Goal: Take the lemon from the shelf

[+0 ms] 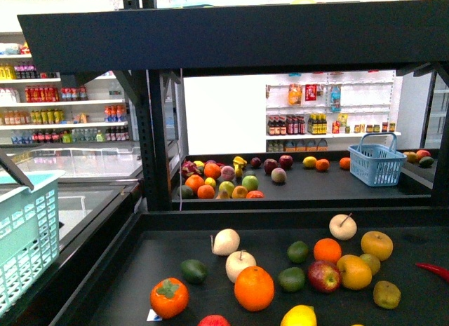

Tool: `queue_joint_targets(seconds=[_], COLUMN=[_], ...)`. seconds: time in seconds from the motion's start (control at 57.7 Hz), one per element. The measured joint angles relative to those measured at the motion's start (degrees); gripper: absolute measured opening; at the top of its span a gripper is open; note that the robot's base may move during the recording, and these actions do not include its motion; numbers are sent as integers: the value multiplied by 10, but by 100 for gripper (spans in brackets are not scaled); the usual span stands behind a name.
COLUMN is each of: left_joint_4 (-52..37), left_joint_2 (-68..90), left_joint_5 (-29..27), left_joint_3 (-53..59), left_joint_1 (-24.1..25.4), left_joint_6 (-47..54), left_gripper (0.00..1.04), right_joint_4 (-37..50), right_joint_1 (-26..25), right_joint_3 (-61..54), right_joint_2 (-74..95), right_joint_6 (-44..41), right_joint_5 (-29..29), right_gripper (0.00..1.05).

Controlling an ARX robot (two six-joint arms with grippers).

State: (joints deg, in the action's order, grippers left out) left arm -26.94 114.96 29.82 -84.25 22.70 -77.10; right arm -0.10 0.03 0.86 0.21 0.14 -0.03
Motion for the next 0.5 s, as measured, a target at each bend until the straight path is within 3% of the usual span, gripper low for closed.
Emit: queue_joint_targets(seconds=[0.104, 0.295, 0.416, 0.502], left_joint_4=[15, 40, 46, 46], left_joint_2=[6, 16, 23, 23], left_joint_5=[-5, -15, -21, -15], left_joint_3=[-15, -36, -36, -36], left_joint_1=[0, 0, 0, 0], left_joint_6=[17, 47, 65, 49], left_gripper=[95, 61, 30, 20], right_joint_4=[0, 0, 0, 0], right_joint_1=[0, 0, 0, 0], right_joint_3=[0, 0, 0, 0], right_joint_2=[0, 0, 0, 0], right_joint_6=[0, 0, 0, 0], right_joint_5=[0, 0, 0, 0], right_gripper=[102, 102, 102, 102])
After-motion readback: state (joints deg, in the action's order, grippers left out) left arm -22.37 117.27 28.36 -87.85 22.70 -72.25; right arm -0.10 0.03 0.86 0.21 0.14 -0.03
